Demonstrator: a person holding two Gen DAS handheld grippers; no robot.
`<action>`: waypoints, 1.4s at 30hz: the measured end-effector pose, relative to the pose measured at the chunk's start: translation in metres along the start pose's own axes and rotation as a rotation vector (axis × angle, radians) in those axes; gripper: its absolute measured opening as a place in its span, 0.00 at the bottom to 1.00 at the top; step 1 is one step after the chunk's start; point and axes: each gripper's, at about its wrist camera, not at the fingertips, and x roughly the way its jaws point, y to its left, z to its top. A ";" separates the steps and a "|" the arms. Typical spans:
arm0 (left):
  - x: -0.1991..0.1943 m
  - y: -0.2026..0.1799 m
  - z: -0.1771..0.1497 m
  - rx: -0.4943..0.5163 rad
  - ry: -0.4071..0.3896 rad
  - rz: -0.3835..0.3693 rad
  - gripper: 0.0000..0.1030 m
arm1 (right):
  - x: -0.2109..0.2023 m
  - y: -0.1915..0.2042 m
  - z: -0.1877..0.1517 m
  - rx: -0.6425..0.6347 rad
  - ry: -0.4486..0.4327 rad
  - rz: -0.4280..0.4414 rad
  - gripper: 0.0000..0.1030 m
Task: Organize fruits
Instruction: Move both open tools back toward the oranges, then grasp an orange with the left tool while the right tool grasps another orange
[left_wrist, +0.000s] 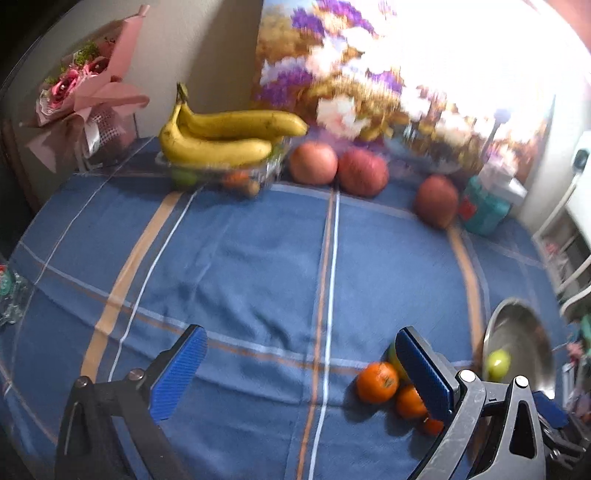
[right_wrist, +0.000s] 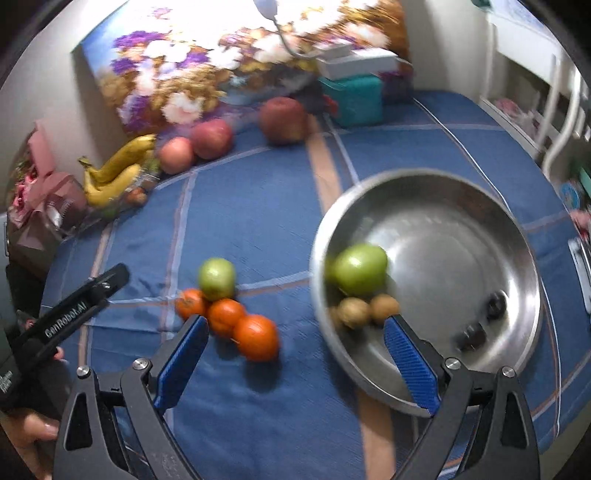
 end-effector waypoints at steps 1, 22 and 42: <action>-0.002 0.002 0.004 -0.004 -0.018 -0.008 1.00 | 0.000 0.004 0.005 0.009 -0.007 0.012 0.93; 0.038 -0.021 -0.010 0.080 0.196 -0.171 0.87 | 0.036 0.029 0.008 -0.115 0.088 0.015 0.76; 0.068 -0.042 -0.036 0.116 0.338 -0.222 0.48 | 0.074 0.028 -0.009 -0.120 0.244 0.032 0.42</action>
